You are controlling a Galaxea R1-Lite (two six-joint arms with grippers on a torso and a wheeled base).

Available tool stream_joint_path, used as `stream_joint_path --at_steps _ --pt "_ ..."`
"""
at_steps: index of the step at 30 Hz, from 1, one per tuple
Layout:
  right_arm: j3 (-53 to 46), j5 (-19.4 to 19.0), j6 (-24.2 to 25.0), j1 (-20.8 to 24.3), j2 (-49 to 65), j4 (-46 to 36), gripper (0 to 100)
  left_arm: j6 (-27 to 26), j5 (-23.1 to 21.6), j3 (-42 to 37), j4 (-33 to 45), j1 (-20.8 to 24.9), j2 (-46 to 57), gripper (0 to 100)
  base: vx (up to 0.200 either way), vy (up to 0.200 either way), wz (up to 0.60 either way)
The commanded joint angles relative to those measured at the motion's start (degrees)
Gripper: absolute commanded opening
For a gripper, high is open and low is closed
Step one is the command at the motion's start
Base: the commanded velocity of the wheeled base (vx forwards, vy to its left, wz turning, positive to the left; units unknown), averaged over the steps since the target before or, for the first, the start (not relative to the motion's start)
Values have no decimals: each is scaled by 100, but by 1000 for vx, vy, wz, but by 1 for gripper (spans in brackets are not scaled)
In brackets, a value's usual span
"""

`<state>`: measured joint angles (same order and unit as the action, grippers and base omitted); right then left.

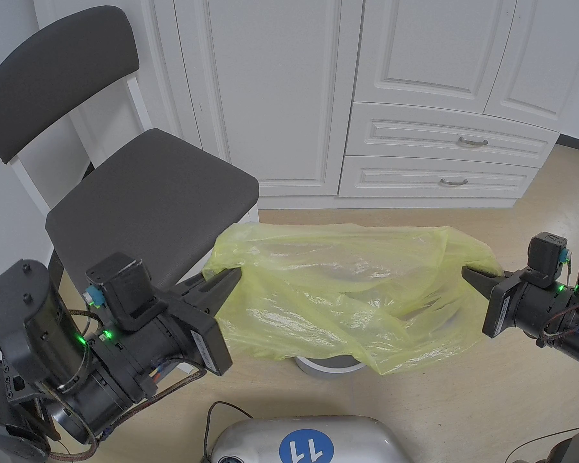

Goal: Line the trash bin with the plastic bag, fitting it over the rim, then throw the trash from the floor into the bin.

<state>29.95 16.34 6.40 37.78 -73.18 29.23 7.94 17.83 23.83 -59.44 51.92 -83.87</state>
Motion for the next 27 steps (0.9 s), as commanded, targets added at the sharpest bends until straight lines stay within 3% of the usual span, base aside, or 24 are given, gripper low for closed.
stream_joint_path --at_steps 1,6,13,20,27 --pt "-42 72 -60 10 14 3 0 -99 89 -10 -6 2 -138 0 0 0 0" --pt "-60 282 -121 28 6 -5 0 -249 537 43 -68 -6 -296 0 0 0 0" --pt "-174 458 -491 107 85 56 0 -301 528 -19 -76 -6 -288 0 0 0 0" --pt "-279 467 -543 265 252 -14 0 -372 475 -186 -76 20 -288 0 0 0 0" --pt "-622 449 -1132 256 427 21 0 -521 467 -353 -76 55 -340 0 0 0 0"
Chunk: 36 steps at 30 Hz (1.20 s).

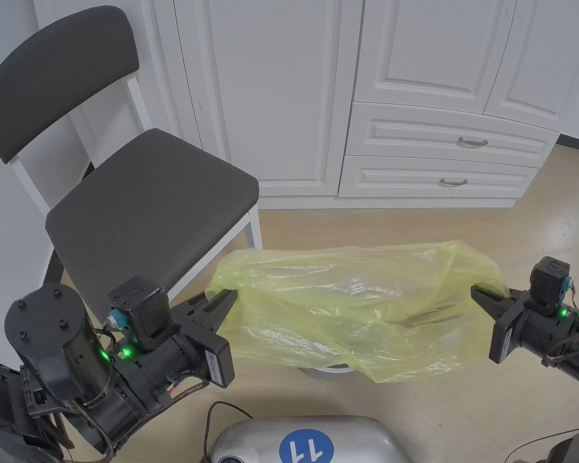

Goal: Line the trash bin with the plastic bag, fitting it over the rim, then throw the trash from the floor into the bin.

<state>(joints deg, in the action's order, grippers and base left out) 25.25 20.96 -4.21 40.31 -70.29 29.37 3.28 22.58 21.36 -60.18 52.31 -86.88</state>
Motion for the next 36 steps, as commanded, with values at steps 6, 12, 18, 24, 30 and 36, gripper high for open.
stream_joint_path --at_steps 6,12,18,24,30,36 --pt "-266 -74 -133 3 209 -54 0 -73 -315 -290 -11 16 13 0 0 0 0" --pt "-407 -162 -318 3 218 -63 0 -82 -983 -563 -20 42 189 0 0 0 0" --pt "-442 -434 -309 3 121 -54 0 -91 -1071 -580 -20 34 154 0 0 0 0" --pt "-477 -707 -300 3 42 -19 0 -64 -1089 -580 -37 42 57 0 0 0 0" --pt "-486 -733 -274 12 -116 34 0 -64 -1089 -554 -46 51 5 0 0 0 0" --pt "-450 -733 -186 38 -239 78 0 -64 -1080 -527 -134 157 -145 0 0 0 0"
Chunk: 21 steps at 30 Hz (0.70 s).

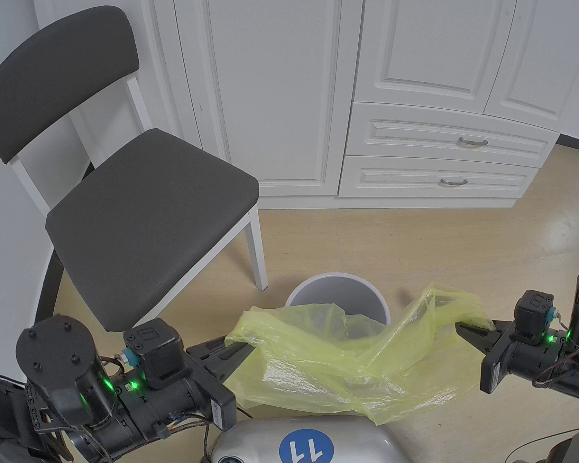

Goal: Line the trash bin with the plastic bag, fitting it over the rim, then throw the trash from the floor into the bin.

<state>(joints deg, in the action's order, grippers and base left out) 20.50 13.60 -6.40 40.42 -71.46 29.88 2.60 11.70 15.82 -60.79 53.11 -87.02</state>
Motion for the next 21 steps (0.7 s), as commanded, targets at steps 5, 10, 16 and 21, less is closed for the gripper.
stream_joint_path --at_steps 5,10,16,21 --pt "76 2 262 185 -122 62 0 -5 25 -53 -943 103 -544 0 0 0 0" --pt "103 11 359 238 -219 150 0 4 43 -194 -1831 147 -940 0 0 0 0" --pt "50 28 473 291 -483 642 0 4 60 -246 -2507 217 -1230 0 0 0 0" --pt "68 37 605 378 -597 800 0 13 51 -220 -2692 234 -1327 0 0 0 0"
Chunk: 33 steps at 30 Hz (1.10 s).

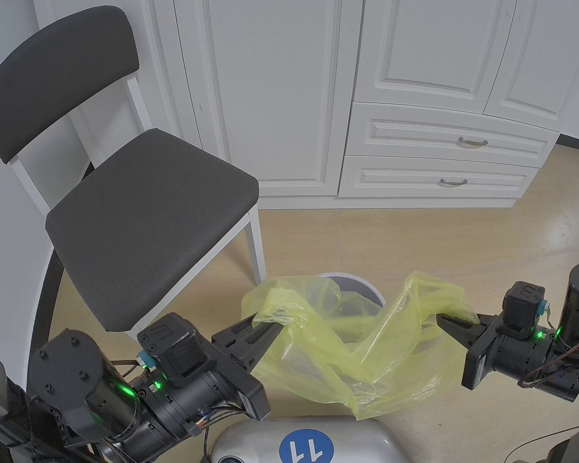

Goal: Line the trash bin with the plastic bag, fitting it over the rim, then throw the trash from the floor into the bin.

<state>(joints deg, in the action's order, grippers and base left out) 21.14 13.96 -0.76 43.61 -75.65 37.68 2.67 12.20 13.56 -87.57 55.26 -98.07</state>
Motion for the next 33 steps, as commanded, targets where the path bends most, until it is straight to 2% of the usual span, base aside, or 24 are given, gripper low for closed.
stream_joint_path --at_steps 1,14,19,23,27,30,33 --pt "13 2 49 60 -178 20 0 5 1 7 -15 20 -230 0 0 0 0" --pt "75 2 304 271 -204 29 0 67 1 209 -15 125 -379 0 0 0 0" --pt "110 -16 480 280 -186 29 0 313 -51 420 -15 99 -432 0 0 0 0" --pt "250 -104 577 289 -292 29 0 506 -412 947 -15 -86 -678 0 0 0 0" --pt "453 -499 744 210 -380 20 0 542 -1009 1536 -15 -340 -1126 0 0 0 0" --pt "470 -807 875 122 -424 20 0 559 -1027 1773 -15 -367 -1504 0 0 0 0" --pt "479 -948 902 60 -538 20 0 735 -1018 1914 -15 -358 -1733 0 0 0 0"
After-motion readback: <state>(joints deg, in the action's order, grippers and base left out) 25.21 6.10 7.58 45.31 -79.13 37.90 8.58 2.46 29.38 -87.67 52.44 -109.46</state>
